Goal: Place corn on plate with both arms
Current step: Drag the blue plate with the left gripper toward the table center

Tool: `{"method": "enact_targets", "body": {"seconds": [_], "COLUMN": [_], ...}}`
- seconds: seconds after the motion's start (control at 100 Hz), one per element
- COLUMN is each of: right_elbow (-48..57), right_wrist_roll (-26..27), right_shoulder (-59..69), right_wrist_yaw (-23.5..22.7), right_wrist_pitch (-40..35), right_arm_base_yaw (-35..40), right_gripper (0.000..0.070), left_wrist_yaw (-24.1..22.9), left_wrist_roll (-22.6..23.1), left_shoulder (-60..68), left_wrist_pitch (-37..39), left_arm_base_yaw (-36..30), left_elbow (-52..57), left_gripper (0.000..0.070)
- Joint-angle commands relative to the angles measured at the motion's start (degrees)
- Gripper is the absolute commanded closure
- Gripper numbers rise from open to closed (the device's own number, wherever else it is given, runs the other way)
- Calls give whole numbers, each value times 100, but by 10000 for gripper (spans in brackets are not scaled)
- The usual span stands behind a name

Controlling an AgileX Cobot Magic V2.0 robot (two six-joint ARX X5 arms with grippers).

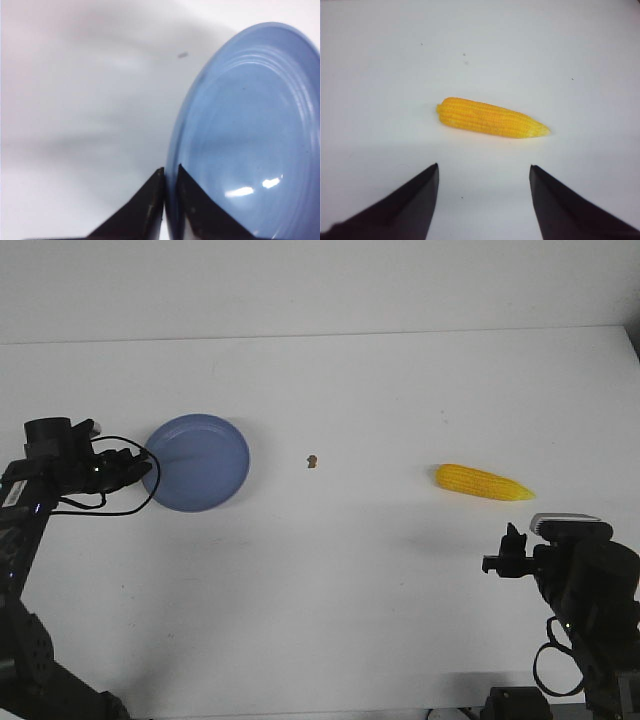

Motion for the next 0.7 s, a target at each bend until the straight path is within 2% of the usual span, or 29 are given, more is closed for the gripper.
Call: {"method": "enact_targets", "body": {"seconds": [0.0, 0.27, 0.37, 0.69], "right_elbow": [101, 101, 101, 101], "right_wrist_roll": [79, 79, 79, 79], "right_shoulder": [22, 24, 24, 24], "right_wrist_yaw": [-4, -4, -4, -4], "right_wrist_pitch": [28, 33, 33, 42], "right_arm_base_yaw": [4, 4, 4, 4], "right_gripper": [314, 314, 314, 314], "left_wrist_yaw": [155, 291, 505, 501], "left_wrist_roll": [68, 72, 59, 37], "left_shoulder": [-164, -914, -927, -688], "left_wrist_pitch": [-144, -219, -181, 186], "left_arm_base_yaw": [-125, -1152, -1637, -2811], "left_elbow": [107, -256, -483, -1263], "left_gripper": [691, 692, 692, 692]}}
